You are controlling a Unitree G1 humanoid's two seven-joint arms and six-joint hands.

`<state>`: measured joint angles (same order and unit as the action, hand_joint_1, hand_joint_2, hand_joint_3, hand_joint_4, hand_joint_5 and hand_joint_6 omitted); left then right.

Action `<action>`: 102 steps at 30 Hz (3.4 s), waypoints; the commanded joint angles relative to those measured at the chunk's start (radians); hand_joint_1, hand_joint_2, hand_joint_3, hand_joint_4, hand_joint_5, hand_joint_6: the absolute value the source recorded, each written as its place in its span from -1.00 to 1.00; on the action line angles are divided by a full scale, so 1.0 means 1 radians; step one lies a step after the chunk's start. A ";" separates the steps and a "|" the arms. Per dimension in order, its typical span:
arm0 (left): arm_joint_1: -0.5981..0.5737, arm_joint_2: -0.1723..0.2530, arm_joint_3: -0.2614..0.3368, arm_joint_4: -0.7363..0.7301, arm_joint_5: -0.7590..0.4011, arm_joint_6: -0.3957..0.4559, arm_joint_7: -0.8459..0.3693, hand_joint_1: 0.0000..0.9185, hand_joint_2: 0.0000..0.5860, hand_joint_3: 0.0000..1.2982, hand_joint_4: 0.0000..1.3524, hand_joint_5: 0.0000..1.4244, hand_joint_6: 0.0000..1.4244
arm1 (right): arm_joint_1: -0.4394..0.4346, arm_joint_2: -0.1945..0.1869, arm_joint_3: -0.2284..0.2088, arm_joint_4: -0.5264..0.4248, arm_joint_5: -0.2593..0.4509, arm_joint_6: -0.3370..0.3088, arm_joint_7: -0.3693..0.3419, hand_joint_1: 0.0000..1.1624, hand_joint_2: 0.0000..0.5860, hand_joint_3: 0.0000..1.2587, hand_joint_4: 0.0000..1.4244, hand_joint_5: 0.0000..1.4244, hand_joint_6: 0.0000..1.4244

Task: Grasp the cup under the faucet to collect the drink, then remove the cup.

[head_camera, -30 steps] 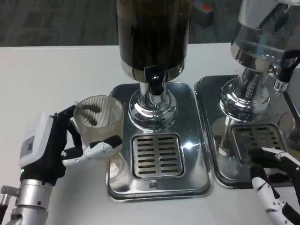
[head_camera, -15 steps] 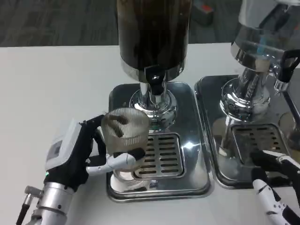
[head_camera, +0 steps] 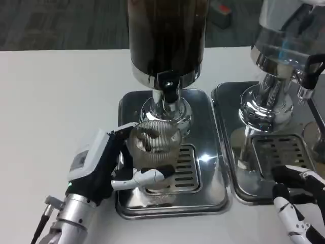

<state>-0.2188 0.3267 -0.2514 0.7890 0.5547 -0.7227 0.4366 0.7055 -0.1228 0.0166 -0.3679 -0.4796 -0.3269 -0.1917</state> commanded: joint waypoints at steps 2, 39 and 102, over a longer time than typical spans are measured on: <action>-0.032 -0.021 -0.019 0.032 0.006 0.005 -0.002 0.04 -0.97 0.05 0.30 0.48 1.00 | 0.008 0.007 0.003 -0.024 -0.001 -0.005 -0.005 -0.47 0.33 -0.32 -0.43 -0.50 -0.32; -0.089 -0.007 -0.074 0.148 -0.005 0.001 -0.017 -0.54 -0.92 -0.18 0.01 0.21 0.69 | 0.002 0.006 0.003 -0.053 0.011 0.022 0.033 -0.48 0.38 -0.31 -0.43 -0.50 -0.31; 0.103 0.097 0.088 -0.201 -0.141 -0.002 -0.176 -0.84 -0.98 -0.60 -0.36 -0.06 0.40 | -0.078 -0.012 0.000 0.011 0.037 0.023 0.057 -0.44 0.39 -0.28 -0.43 -0.46 -0.27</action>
<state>-0.1327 0.4150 -0.1793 0.6082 0.4307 -0.7233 0.2779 0.6325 -0.1280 0.0196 -0.3624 -0.4553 -0.3090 -0.1436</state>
